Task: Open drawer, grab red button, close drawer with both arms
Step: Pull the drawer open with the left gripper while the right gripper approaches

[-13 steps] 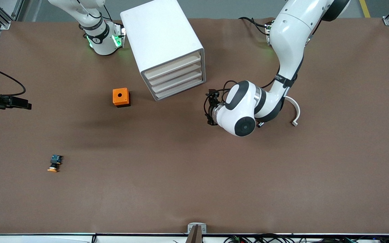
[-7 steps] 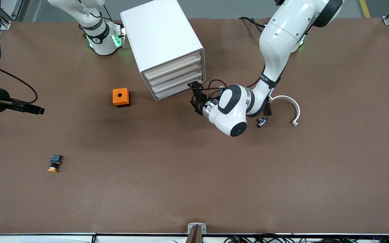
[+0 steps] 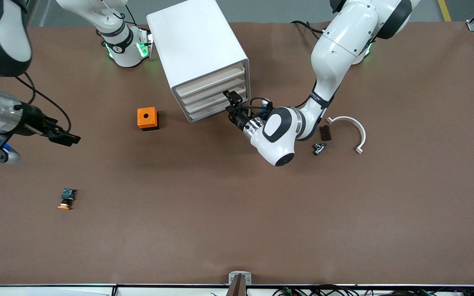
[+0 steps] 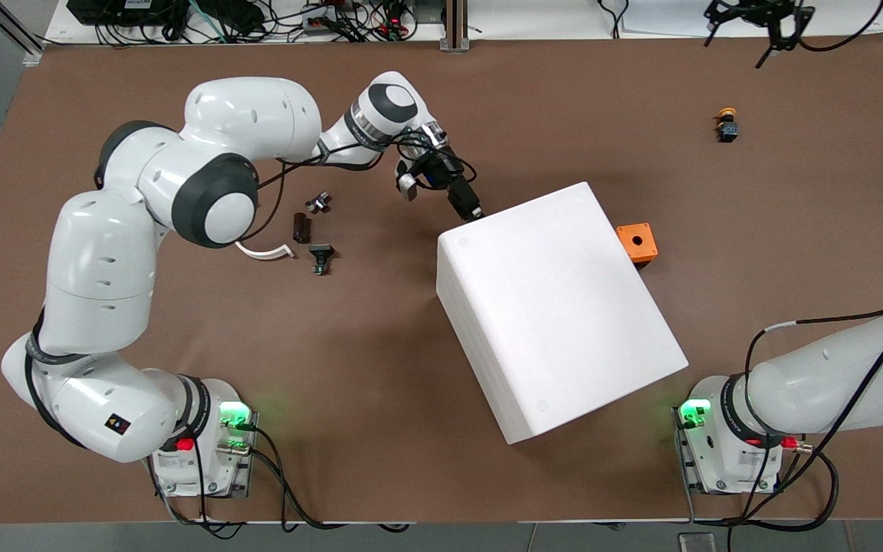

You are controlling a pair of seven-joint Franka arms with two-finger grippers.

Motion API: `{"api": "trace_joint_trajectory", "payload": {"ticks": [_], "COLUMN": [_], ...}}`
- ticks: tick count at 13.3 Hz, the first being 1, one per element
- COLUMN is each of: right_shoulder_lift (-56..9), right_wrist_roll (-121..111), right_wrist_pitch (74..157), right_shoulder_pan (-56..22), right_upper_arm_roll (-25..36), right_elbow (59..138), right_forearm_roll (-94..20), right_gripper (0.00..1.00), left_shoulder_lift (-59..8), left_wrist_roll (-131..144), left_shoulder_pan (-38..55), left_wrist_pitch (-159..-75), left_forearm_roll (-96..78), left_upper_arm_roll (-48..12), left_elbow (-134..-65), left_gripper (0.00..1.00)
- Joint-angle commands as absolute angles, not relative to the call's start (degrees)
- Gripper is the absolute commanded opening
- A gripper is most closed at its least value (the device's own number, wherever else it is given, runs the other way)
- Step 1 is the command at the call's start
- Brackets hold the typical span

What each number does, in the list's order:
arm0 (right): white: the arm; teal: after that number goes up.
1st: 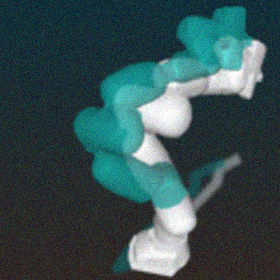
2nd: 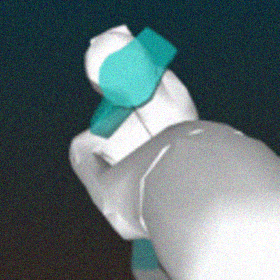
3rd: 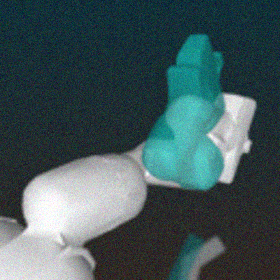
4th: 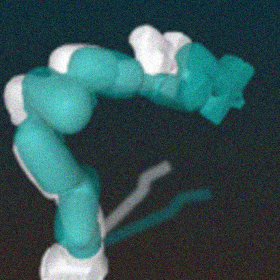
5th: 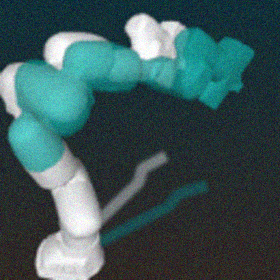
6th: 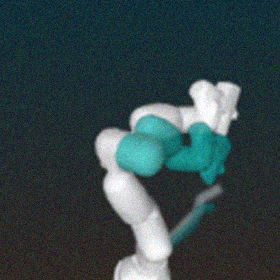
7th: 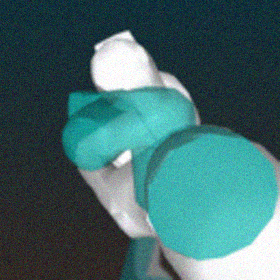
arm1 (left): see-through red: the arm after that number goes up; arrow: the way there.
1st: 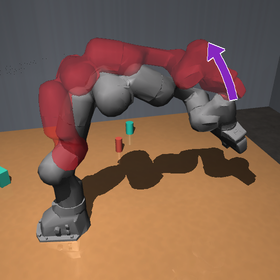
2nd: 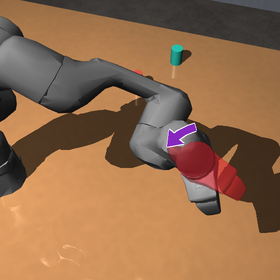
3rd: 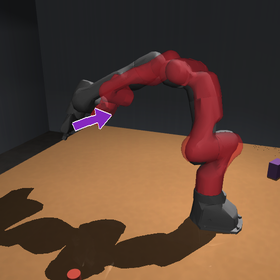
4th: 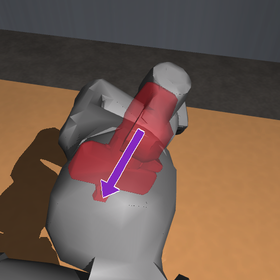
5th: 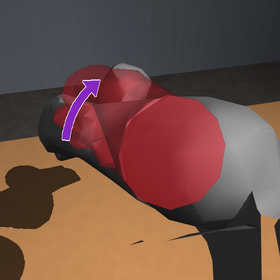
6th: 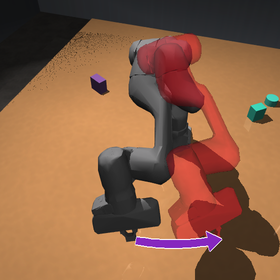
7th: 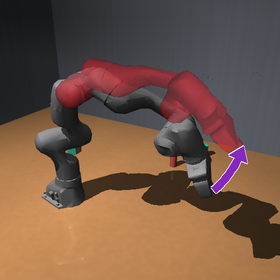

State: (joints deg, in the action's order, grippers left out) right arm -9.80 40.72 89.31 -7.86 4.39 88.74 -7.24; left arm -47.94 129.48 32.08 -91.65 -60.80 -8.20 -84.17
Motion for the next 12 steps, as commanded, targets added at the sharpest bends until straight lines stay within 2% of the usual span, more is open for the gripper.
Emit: {"api": "trace_joint_trajectory", "payload": {"ticks": [1, 2, 5, 7, 8, 11, 12], "right_shoulder_lift": [-8.79, -8.96, -9.05, -9.05, -9.31, -10.45, -10.81], "right_wrist_roll": [52.08, 55.95, 64.84, 71.16, 73.80, 80.22, 81.81], "right_wrist_pitch": [92.45, 93.85, 99.56, 103.25, 104.23, 108.18, 109.06], "right_shoulder_pan": [-12.90, -14.66, -18.80, -22.04, -23.45, -27.50, -29.34], "right_upper_arm_roll": [4.83, 4.83, 4.83, 4.83, 4.83, 4.83, 4.92], "right_elbow": [89.65, 89.82, 92.80, 94.48, 94.48, 94.40, 94.39], "right_forearm_roll": [-7.82, -7.82, -7.82, -7.47, -7.38, -7.29, -7.12], "right_gripper": [1.00, 1.00, 1.00, 1.00, 1.00, 1.00, 1.00], "left_shoulder_lift": [-48.51, -48.60, -49.39, -49.31, -49.31, -50.18, -50.01], "left_wrist_roll": [130.61, 130.78, 130.78, 130.87, 131.13, 131.13, 131.05], "left_shoulder_pan": [33.83, 34.19, 35.50, 36.03, 35.95, 36.38, 36.04], "left_wrist_pitch": [-90.62, -90.62, -90.62, -90.62, -90.62, -90.70, -90.70], "left_forearm_roll": [-62.05, -62.31, -62.93, -62.93, -63.02, -62.84, -62.93], "left_upper_arm_roll": [-8.26, -8.26, -8.26, -8.26, -8.26, -8.26, -8.17], "left_elbow": [-83.58, -83.58, -83.58, -83.58, -83.50, -83.32, -83.32], "left_gripper": [0.70, 0.62, 0.57, 0.31, 0.23, 0.02, 0.01]}}
